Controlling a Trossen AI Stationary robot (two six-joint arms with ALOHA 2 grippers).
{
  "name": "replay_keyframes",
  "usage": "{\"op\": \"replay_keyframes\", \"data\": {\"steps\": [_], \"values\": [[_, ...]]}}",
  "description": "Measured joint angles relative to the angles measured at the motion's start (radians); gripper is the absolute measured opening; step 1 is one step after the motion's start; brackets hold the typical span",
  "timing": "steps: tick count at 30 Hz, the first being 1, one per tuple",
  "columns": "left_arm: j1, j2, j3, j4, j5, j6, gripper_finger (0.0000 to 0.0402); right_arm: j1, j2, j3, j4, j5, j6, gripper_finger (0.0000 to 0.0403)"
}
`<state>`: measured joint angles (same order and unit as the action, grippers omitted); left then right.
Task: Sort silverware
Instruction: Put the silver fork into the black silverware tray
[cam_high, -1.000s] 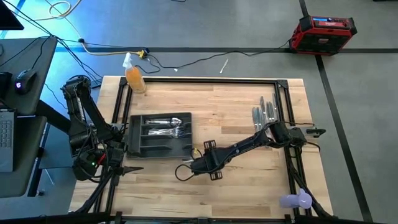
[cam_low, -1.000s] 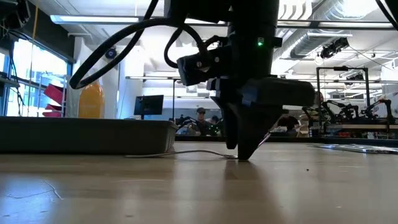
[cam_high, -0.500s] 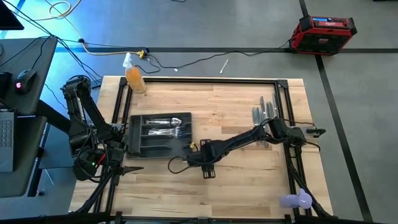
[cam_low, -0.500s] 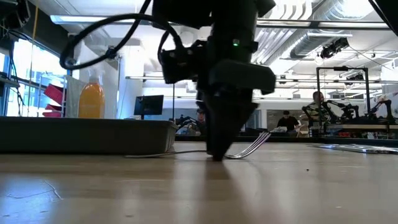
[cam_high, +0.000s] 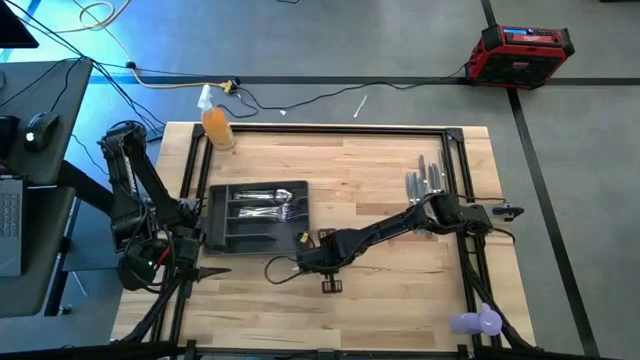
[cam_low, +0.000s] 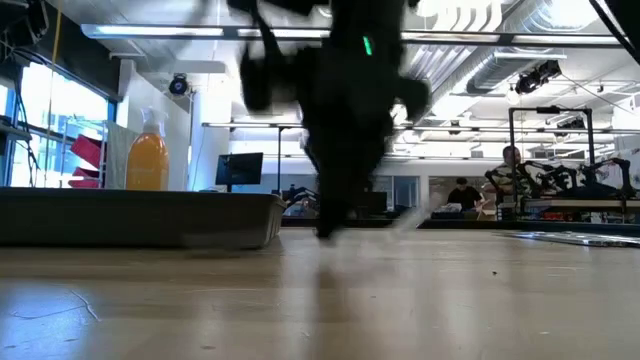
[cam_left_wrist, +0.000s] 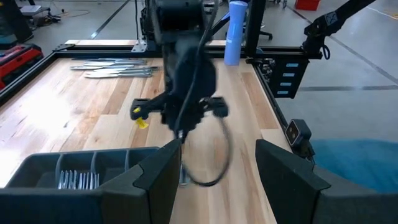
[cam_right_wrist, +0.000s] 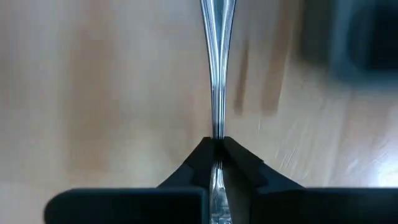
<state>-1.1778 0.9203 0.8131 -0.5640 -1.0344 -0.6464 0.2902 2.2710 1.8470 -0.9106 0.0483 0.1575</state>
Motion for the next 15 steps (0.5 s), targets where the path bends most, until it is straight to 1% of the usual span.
{"op": "replay_keyframes", "data": {"steps": [4, 9, 12, 15], "values": [[0.000, 0.000, 0.000, 0.002, -0.002, -0.006, 0.0186, -0.033, -0.009, 0.142, 0.010, 0.008, -0.056, 0.0002], [0.000, 0.000, 0.000, 0.030, -0.005, -0.004, 0.0186, -0.139, -0.006, 0.212, 0.141, 0.045, -0.113, 0.0001], [0.000, 0.000, 0.000, 0.055, -0.005, 0.015, 0.0186, -0.214, -0.002, 0.209, 0.254, -0.006, -0.167, 0.0001], [0.000, 0.000, 0.000, 0.056, -0.005, 0.020, 0.0186, -0.272, 0.031, 0.206, 0.357, -0.056, -0.199, 0.0001]]}}
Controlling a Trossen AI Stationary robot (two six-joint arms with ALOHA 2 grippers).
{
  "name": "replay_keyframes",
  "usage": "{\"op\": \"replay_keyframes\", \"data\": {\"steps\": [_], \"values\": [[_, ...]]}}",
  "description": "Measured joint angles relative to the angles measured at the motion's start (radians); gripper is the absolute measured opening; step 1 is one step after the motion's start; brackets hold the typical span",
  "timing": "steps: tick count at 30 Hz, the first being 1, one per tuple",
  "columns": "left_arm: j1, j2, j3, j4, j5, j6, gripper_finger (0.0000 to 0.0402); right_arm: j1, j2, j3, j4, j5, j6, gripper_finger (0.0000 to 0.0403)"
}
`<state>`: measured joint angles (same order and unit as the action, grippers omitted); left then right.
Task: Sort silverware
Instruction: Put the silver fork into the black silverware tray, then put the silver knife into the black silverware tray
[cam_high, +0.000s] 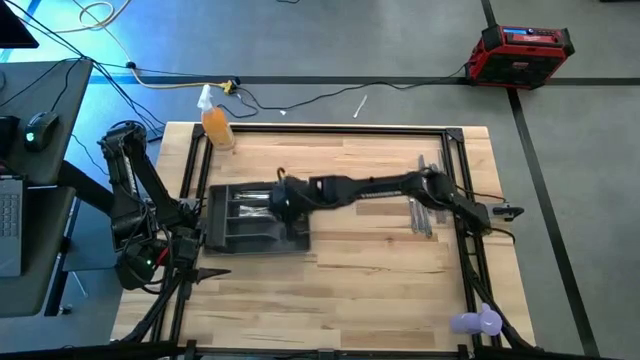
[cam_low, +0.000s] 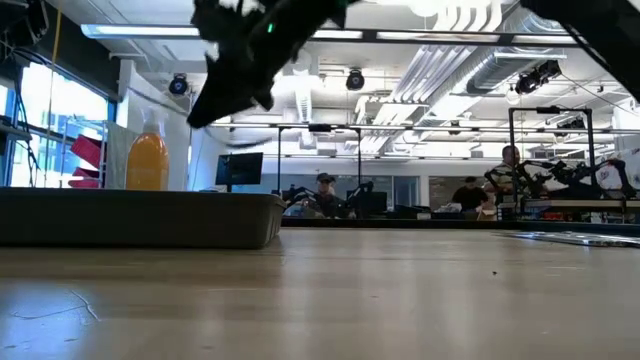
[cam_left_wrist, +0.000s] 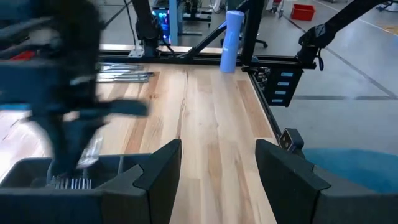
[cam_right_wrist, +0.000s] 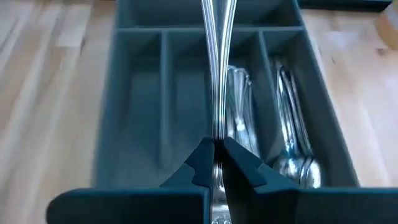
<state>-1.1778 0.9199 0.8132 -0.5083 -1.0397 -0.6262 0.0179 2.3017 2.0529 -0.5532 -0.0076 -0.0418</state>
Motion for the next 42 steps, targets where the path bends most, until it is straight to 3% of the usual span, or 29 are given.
{"op": "replay_keyframes", "data": {"steps": [3, 10, 15, 23, 27, 32, 38, 42], "values": [[0.000, 0.000, 0.000, 0.000, 0.000, 0.001, 0.0186, -0.031, 0.038, 0.000, 0.040, -0.045, -0.023, 0.0001], [0.000, 0.000, 0.000, -0.001, 0.000, 0.009, 0.0186, -0.071, 0.106, 0.001, 0.102, -0.024, -0.049, 0.0004], [0.000, 0.000, 0.000, -0.002, 0.000, 0.009, 0.0186, -0.085, 0.135, 0.000, 0.138, -0.018, -0.136, 0.0025], [0.000, 0.000, 0.000, -0.003, 0.006, 0.002, 0.0186, -0.084, 0.142, 0.000, 0.177, -0.021, -0.125, 0.0056], [0.000, 0.000, 0.000, -0.003, 0.007, 0.002, 0.0186, -0.083, 0.124, 0.075, 0.056, -0.019, -0.154, 0.0081], [-0.002, 0.000, 0.000, -0.003, 0.010, 0.000, 0.0186, -0.072, 0.040, 0.310, -0.383, -0.024, -0.183, 0.0093], [-0.003, 0.018, 0.000, -0.021, 0.050, -0.051, 0.0186, -0.056, -0.254, 0.062, -0.682, -0.041, -0.012, 0.0093], [-0.009, 0.036, 0.000, -0.022, 0.055, -0.054, 0.0186, -0.038, -0.482, -0.219, -0.725, 0.080, 0.179, 0.0093]]}}
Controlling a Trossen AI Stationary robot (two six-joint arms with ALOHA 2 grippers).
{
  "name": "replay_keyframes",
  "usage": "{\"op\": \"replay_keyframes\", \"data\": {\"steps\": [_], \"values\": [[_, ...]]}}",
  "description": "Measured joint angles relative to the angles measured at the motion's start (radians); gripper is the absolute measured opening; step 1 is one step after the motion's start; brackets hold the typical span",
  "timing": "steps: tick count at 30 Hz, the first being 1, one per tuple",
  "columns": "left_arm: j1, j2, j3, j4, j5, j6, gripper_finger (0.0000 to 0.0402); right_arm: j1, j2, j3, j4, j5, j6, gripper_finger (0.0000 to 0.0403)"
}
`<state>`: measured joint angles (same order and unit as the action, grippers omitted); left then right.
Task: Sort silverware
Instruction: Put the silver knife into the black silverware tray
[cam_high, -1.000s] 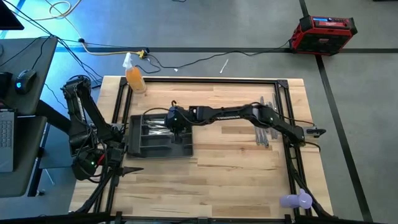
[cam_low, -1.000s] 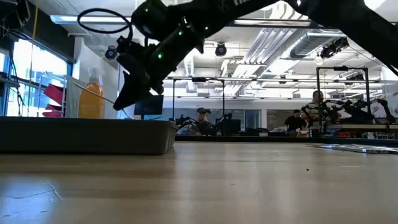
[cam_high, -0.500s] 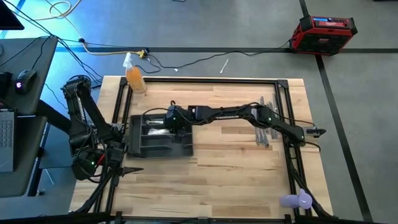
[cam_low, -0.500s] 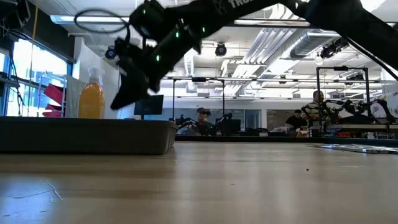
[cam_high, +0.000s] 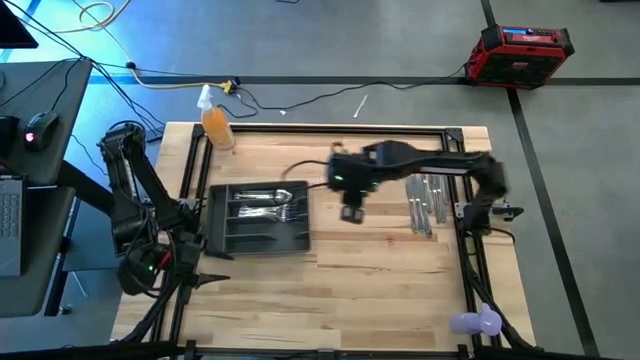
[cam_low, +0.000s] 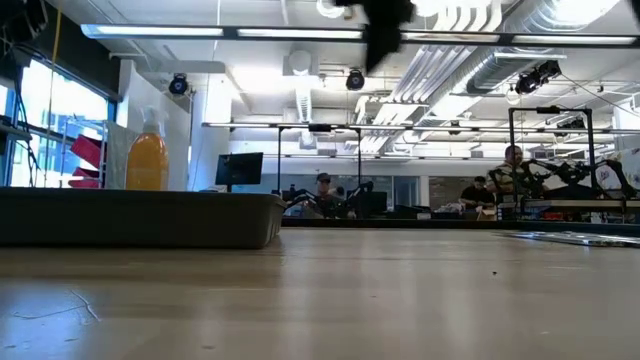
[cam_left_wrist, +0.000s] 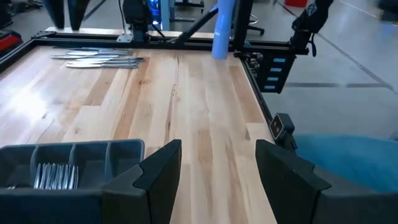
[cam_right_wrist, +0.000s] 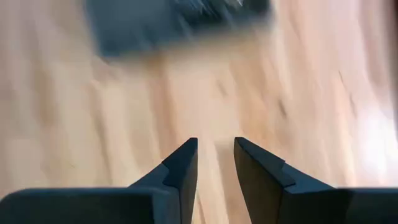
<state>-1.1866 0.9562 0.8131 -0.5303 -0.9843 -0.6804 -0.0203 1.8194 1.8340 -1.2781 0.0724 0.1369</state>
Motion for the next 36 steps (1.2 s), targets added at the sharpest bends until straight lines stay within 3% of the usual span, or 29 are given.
{"op": "replay_keyframes", "data": {"steps": [4, 7, 12, 15, 20, 27, 33, 36], "values": [[0.000, 0.004, 0.000, 0.003, -0.001, 0.000, 0.0186, 0.009, -0.225, -0.360, 0.057, 0.153, 0.200, 0.0093], [0.001, 0.004, 0.000, 0.003, -0.024, 0.004, 0.0186, -0.012, -0.384, -0.614, 0.142, 0.212, 0.406, 0.0094], [0.024, 0.004, 0.000, 0.004, -0.072, 0.037, 0.0186, -0.065, -0.528, -0.934, 0.324, 0.135, 0.611, 0.0110], [0.057, 0.008, 0.000, 0.004, -0.087, 0.043, 0.0186, -0.106, -0.535, -1.064, 0.442, 0.082, 0.648, 0.0138], [0.121, 0.032, 0.000, 0.004, -0.077, 0.049, 0.0186, -0.160, -0.529, -1.147, 0.502, 0.105, 0.672, 0.0178], [0.276, 0.130, 0.000, 0.107, -0.092, 0.108, 0.0186, -0.228, -0.529, -1.185, 0.479, 0.109, 0.713, 0.0183], [0.519, 0.265, 0.000, 0.490, 0.215, 0.485, 0.0186, -0.252, -0.529, -1.263, 0.532, 0.050, 0.774, 0.0183], [0.653, 0.337, 0.000, 0.689, 0.385, 0.597, 0.0186, -0.226, -0.529, -1.308, 0.627, 0.024, 0.804, 0.0183]]}}
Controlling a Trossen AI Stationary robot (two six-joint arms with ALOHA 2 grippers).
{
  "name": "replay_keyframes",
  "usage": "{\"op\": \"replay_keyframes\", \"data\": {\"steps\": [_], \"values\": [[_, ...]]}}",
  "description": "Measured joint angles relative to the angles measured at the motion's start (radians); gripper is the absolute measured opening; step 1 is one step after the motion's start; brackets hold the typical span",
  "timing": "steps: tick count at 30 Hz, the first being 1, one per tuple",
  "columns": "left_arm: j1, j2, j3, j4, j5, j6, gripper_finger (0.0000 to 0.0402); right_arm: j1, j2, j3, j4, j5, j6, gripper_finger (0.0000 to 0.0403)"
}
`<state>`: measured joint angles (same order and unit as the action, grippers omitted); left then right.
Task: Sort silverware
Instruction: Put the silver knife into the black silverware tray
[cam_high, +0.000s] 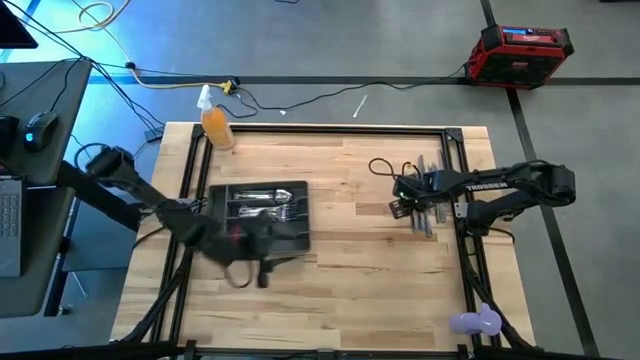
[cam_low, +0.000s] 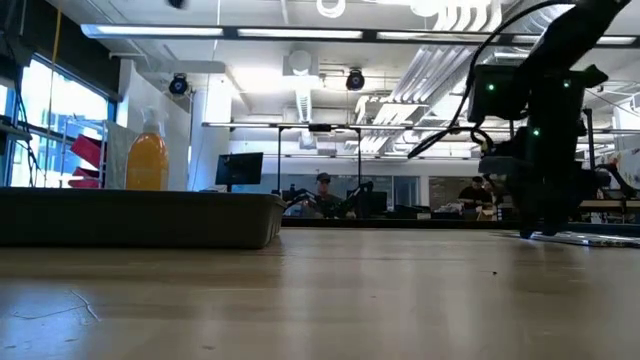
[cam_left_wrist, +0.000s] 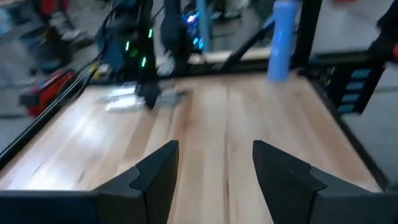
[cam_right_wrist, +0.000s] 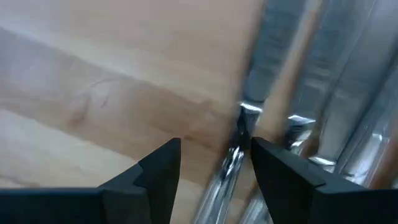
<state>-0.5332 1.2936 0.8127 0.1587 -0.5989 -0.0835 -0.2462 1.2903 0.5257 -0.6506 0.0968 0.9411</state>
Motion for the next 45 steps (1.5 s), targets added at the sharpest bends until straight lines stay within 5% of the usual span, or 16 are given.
{"op": "replay_keyframes", "data": {"steps": [4, 13, 25, 30, 34, 37, 45], "values": [[0.173, 0.103, 0.001, 0.168, 0.224, 0.026, 0.0186, 0.041, -0.001, -0.028, 0.048, 0.015, 0.038, 0.0183], [0.377, 0.429, 0.146, 0.186, 0.394, 0.060, 0.0173, 0.199, 0.030, -0.004, 0.256, -0.020, 0.090, 0.0183], [0.382, 0.795, 0.516, -0.135, 0.401, 0.149, 0.0121, 0.419, 0.034, 0.010, 0.348, 0.037, 0.000, 0.0183], [0.383, 0.818, 0.521, -0.174, 0.423, 0.139, 0.0115, 0.574, 0.032, 0.036, 0.381, 0.128, 0.115, 0.0183], [0.378, 0.817, 0.521, -0.183, 0.554, 0.141, 0.0109, 0.659, 0.064, 0.027, 0.394, 0.159, 0.335, 0.0183], [0.370, 0.824, 0.522, -0.143, 0.619, 0.144, 0.0101, 0.680, 0.109, 0.017, 0.403, 0.128, 0.437, 0.0183], [0.353, 0.906, 0.542, -0.055, 0.576, 0.200, 0.0072, 0.643, 0.237, 0.021, 0.540, 0.127, 0.517, 0.0183]]}}
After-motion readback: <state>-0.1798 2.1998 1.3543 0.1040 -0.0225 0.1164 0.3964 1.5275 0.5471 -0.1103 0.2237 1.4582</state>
